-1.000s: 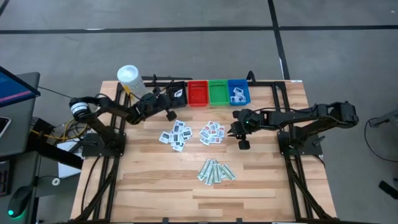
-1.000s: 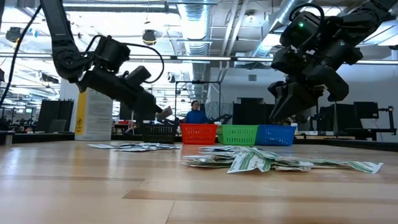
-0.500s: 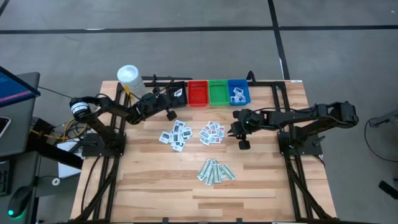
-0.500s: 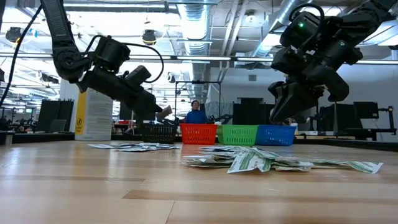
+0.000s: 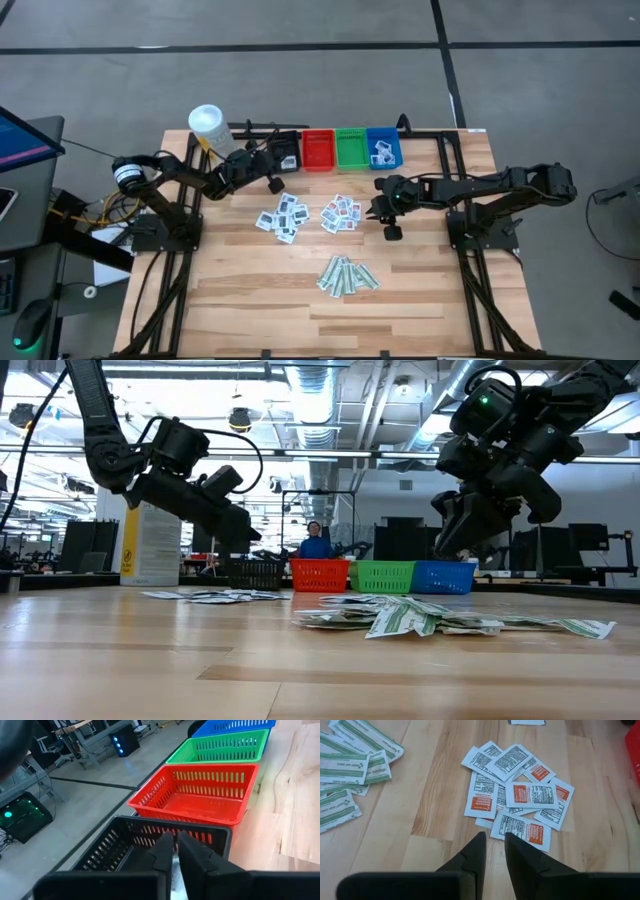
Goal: Pick & Place First Aid Supplies
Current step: Put the black towelette pack into the black bin
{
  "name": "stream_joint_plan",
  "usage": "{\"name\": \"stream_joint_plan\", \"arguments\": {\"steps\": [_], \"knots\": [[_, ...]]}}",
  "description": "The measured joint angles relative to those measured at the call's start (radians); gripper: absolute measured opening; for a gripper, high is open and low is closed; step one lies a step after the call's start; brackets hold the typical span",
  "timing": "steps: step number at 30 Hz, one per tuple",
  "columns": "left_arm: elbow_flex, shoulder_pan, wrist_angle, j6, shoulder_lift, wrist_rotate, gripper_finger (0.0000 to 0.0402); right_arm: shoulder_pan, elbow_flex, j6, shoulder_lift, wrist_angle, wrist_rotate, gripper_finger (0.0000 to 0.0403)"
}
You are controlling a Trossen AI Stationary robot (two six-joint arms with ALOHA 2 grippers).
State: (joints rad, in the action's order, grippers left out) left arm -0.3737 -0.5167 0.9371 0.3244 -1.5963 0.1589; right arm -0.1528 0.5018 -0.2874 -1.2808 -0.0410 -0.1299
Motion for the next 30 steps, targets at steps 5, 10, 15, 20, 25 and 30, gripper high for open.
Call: {"name": "stream_joint_plan", "arguments": {"steps": [5,10,15,20,25,30], "knots": [[0.000,0.000,0.000,-0.036,0.000,0.000,0.0069,0.000,0.000,0.000,0.000,0.000,0.000,0.0065],[0.000,0.000,-0.001,-0.076,0.000,0.000,0.0082,0.000,0.000,0.000,0.000,0.000,0.000,0.0065],[0.020,0.017,-0.008,-0.121,0.000,-0.075,0.0081,0.000,0.000,0.000,0.000,0.000,0.000,0.0065],[0.063,0.078,-0.006,-0.125,0.000,-0.100,0.0077,0.000,0.000,0.000,0.000,0.000,0.000,0.0065],[0.096,0.184,-0.005,-0.157,0.000,-0.103,0.0077,0.000,0.000,0.000,0.000,0.000,0.000,0.0065],[0.127,0.309,-0.002,-0.158,0.000,-0.104,0.0077,0.000,0.000,0.000,0.000,0.000,0.000,0.0065]]}}
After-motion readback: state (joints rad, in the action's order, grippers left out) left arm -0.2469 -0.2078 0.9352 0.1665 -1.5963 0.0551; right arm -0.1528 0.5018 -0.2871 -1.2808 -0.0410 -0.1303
